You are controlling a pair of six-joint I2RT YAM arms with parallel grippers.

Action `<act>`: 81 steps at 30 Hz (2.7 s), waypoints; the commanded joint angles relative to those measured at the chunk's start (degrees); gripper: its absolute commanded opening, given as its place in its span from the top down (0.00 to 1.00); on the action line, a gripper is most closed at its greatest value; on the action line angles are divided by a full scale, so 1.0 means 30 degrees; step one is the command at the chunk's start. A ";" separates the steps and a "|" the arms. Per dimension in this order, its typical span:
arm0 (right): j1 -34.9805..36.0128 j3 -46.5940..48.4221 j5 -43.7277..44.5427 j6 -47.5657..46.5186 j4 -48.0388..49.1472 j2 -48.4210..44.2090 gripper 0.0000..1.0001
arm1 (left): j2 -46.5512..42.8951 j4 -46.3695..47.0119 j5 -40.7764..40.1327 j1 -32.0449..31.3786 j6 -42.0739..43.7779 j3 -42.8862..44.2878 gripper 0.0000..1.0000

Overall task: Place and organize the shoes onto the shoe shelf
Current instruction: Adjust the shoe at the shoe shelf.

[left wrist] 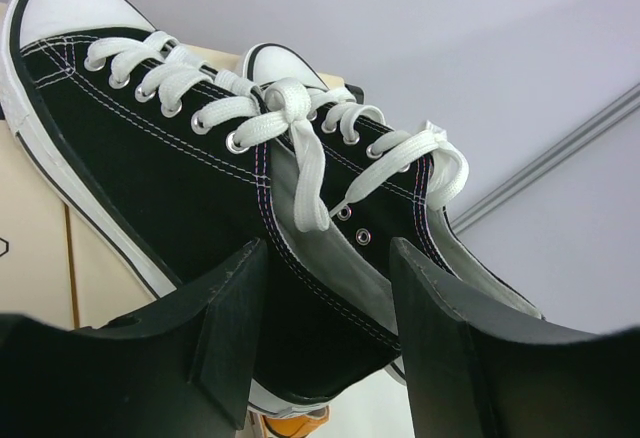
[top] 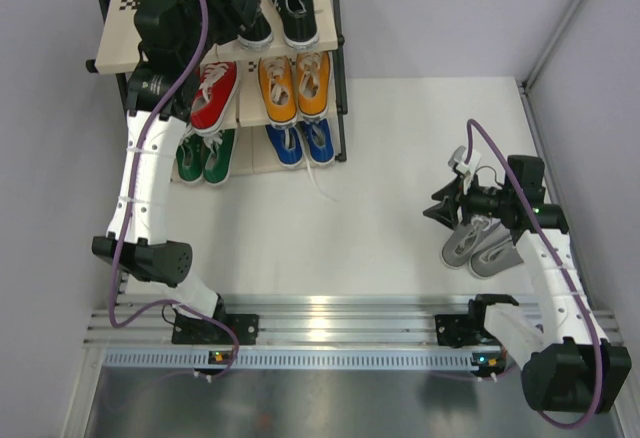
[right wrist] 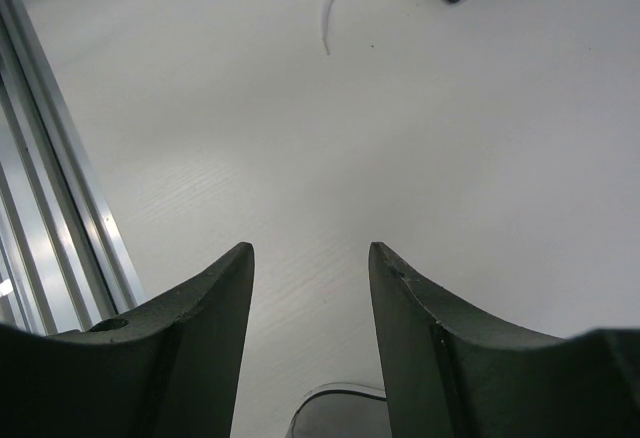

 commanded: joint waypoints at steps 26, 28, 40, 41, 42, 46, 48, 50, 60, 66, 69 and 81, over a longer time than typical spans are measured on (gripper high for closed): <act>-0.0367 0.0295 -0.0358 -0.0408 0.0298 -0.0424 0.50 | -0.1779 -0.0393 -0.1274 -0.0434 0.0461 0.2182 0.41; -0.0396 0.0295 -0.0387 -0.0408 0.0298 -0.0424 0.50 | -0.2071 -0.0246 -0.2213 -0.0434 0.0461 0.1774 0.42; -0.0396 0.0353 -0.0358 -0.0525 0.0152 -0.0600 0.50 | 0.0675 0.0048 -0.7926 0.1265 -0.0424 0.2676 1.00; -0.0396 0.0353 -0.0358 -0.0554 0.0152 -0.0600 0.50 | 0.0971 0.0048 -0.8191 0.1266 -0.0215 0.2940 1.00; -0.0396 0.0353 -0.0358 -0.0554 0.0152 -0.0600 0.50 | 0.1293 0.0048 -0.8484 0.1266 -0.0010 0.3494 1.00; -0.0396 0.0383 -0.0417 -0.0613 0.0064 -0.0600 0.50 | 0.2965 0.0048 -0.9248 0.1353 0.1308 0.4465 1.00; -0.0425 0.0383 -0.0446 -0.0642 0.0034 -0.0571 0.51 | 0.3462 -0.0010 -0.9627 0.1353 0.1660 0.4525 1.00; -0.0396 0.0383 -0.0504 -0.0671 -0.0024 -0.0571 0.50 | 0.3698 -0.0040 -1.0067 0.1353 0.1925 0.4525 1.00; -0.0426 0.0500 -0.0563 -0.0818 -0.0258 -0.0629 0.51 | 0.5688 -0.0537 -0.8958 0.1353 0.1781 0.5812 1.00; -0.0513 0.0558 -0.0563 -0.0906 -0.0346 -0.0688 0.52 | 0.6626 -0.0626 -0.6473 0.1353 0.0814 0.6516 1.00; -0.0542 0.0559 -0.0563 -0.0935 -0.0376 -0.0659 0.52 | 0.6891 -0.0597 -0.5386 0.1324 0.0374 0.6576 0.99; -0.0689 0.0617 -0.0592 -0.0935 -0.0405 -0.0688 0.52 | 0.7742 -0.0567 -0.2540 0.1295 -0.0301 0.7074 0.94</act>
